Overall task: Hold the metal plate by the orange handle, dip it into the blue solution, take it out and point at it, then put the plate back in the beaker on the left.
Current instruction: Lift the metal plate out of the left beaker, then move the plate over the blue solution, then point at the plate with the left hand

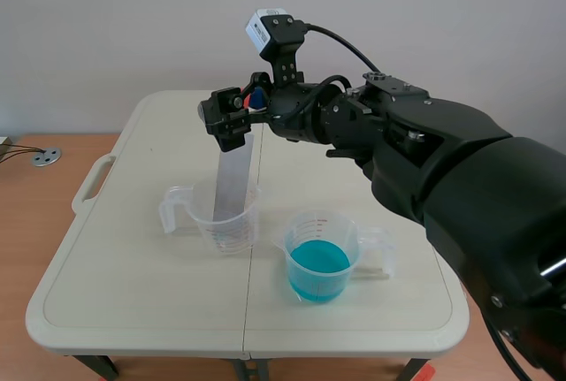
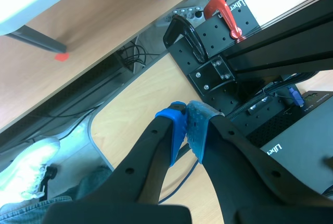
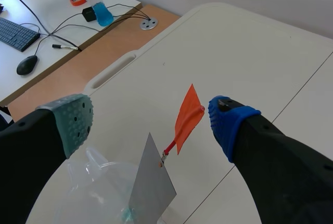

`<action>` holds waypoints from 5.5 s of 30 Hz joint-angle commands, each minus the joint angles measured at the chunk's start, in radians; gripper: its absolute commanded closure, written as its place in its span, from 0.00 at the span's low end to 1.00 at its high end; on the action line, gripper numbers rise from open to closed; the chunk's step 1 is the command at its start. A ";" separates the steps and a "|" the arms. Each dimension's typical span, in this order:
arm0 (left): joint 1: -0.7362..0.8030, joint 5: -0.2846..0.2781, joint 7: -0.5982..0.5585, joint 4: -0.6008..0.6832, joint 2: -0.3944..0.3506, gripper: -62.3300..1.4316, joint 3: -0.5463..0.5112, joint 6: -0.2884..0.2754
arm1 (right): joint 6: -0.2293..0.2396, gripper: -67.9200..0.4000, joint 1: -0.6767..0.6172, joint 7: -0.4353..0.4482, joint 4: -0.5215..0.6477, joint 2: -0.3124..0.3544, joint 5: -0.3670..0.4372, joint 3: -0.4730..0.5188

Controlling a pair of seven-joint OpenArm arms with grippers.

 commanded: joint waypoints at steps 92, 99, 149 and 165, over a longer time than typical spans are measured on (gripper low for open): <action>-0.040 -0.013 0.034 0.011 -0.001 0.93 0.001 -0.003 | 0.113 0.97 -0.312 -0.097 0.861 0.114 -0.176 0.094; -0.121 -0.012 0.035 0.011 -0.003 0.93 0.001 -0.003 | 0.113 0.97 -0.380 -0.118 0.975 0.138 -0.176 0.123; -0.983 -0.014 0.034 -0.160 -0.142 0.93 0.346 -0.249 | 0.150 0.97 -0.858 -0.079 1.365 0.255 -0.142 0.476; -1.328 -0.005 0.043 -0.378 0.010 0.93 0.541 -0.410 | 0.150 0.97 -0.859 -0.093 1.365 0.255 -0.143 0.476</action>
